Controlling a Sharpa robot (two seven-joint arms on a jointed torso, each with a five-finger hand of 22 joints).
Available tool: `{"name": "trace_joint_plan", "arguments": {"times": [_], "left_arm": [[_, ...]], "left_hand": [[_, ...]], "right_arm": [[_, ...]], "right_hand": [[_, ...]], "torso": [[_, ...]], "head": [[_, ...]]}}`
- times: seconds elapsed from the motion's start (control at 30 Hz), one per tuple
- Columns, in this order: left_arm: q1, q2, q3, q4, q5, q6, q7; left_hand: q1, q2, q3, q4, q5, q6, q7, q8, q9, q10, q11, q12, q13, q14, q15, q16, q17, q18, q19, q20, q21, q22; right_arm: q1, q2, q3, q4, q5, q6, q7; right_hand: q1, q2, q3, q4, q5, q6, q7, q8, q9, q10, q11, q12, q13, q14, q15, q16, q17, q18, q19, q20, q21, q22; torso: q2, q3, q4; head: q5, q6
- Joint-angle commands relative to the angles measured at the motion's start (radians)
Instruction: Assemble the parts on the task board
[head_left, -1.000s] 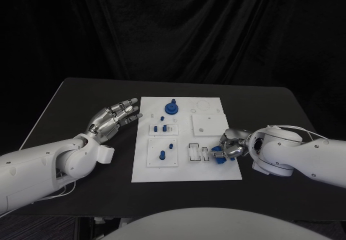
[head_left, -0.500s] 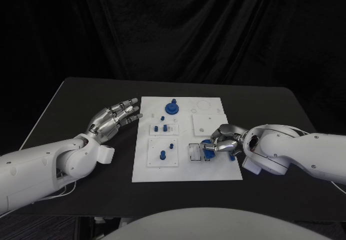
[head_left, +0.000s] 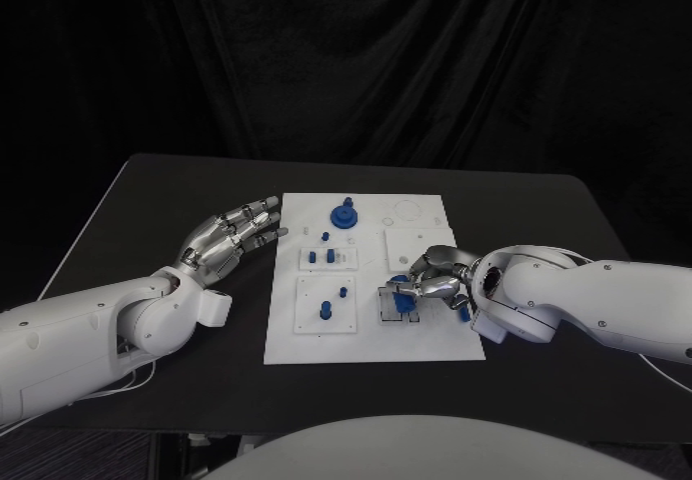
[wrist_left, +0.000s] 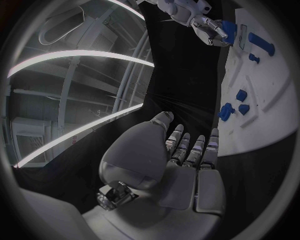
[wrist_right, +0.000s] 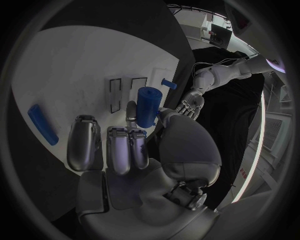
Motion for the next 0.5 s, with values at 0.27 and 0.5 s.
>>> {"name": "trace_joint_plan", "arguments": {"times": [0.27, 0.5], "left_arm": [[-0.002, 0.001, 0.001, 0.000, 0.005, 0.018, 0.006], [-0.004, 0.003, 0.001, -0.001, 0.005, 0.020, 0.005]], "left_hand": [[-0.007, 0.001, 0.006, 0.002, 0.006, -0.003, -0.001, 0.003, 0.000, 0.001, 0.008, 0.003, 0.001, -0.001, 0.004, 0.004, 0.001, -0.007, 0.006, -0.001, 0.004, -0.001], [-0.008, 0.002, 0.008, 0.003, 0.006, -0.004, 0.000, 0.003, -0.001, 0.000, 0.008, 0.004, 0.001, -0.002, 0.005, 0.004, 0.001, -0.007, 0.005, -0.001, 0.004, -0.002]], "right_arm": [[-0.005, 0.015, 0.000, -0.014, -0.044, 0.059, -0.031], [-0.006, 0.018, 0.000, -0.016, -0.060, 0.068, -0.042]], "right_hand": [[-0.028, 0.006, -0.038, -0.005, -0.115, -0.008, 0.008, -0.017, -0.005, 0.104, 0.013, 0.005, 0.263, 0.084, 0.012, -0.010, 0.170, 0.008, 0.012, 0.009, -0.015, 0.178], [-0.037, 0.010, -0.059, -0.004, -0.152, -0.006, 0.008, -0.020, -0.006, 0.104, 0.013, 0.005, 0.263, 0.084, 0.012, -0.010, 0.168, 0.008, 0.012, 0.010, -0.016, 0.178]], "torso": [[-0.002, 0.0014, -0.0017], [-0.002, 0.0020, -0.0008]], "head": [[0.008, 0.000], [0.005, 0.000]]}}
